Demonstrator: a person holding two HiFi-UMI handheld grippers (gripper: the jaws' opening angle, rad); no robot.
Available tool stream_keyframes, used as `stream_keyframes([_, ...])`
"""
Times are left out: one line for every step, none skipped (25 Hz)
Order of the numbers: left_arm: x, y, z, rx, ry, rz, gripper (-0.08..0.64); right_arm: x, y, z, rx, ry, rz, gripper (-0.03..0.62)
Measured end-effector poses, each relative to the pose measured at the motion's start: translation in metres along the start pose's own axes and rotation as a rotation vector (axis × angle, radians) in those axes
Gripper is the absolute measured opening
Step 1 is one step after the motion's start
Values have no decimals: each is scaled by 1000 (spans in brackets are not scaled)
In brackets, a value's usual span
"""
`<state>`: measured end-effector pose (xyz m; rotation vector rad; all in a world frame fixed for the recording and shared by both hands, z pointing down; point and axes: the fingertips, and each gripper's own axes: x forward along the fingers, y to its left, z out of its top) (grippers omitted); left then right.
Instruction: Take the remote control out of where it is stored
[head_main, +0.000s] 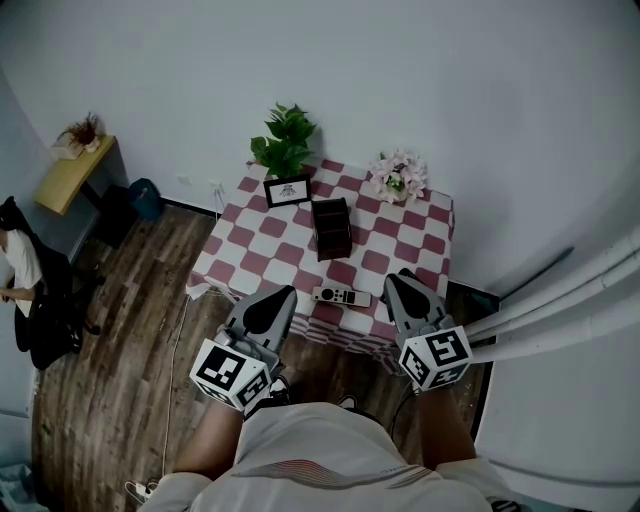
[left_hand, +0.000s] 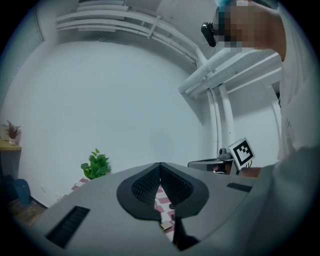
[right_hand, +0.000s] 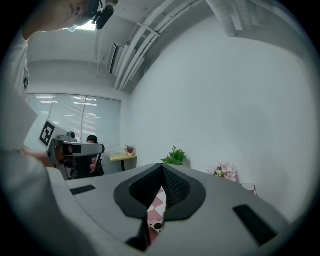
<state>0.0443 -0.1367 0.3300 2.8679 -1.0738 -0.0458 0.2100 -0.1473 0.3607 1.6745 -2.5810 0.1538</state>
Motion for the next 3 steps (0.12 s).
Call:
stream_keyframes([0,0,0,1,1,-1,8,0,1,1,-1,-2,1,11])
stream_keyframes([-1,0,-1,2,2,-3,9,0,2,2,-2,-5,2,11])
stream_keyframes([-1,0,-1,4,3,-4,9,0,2,3,-4,-8,2,11])
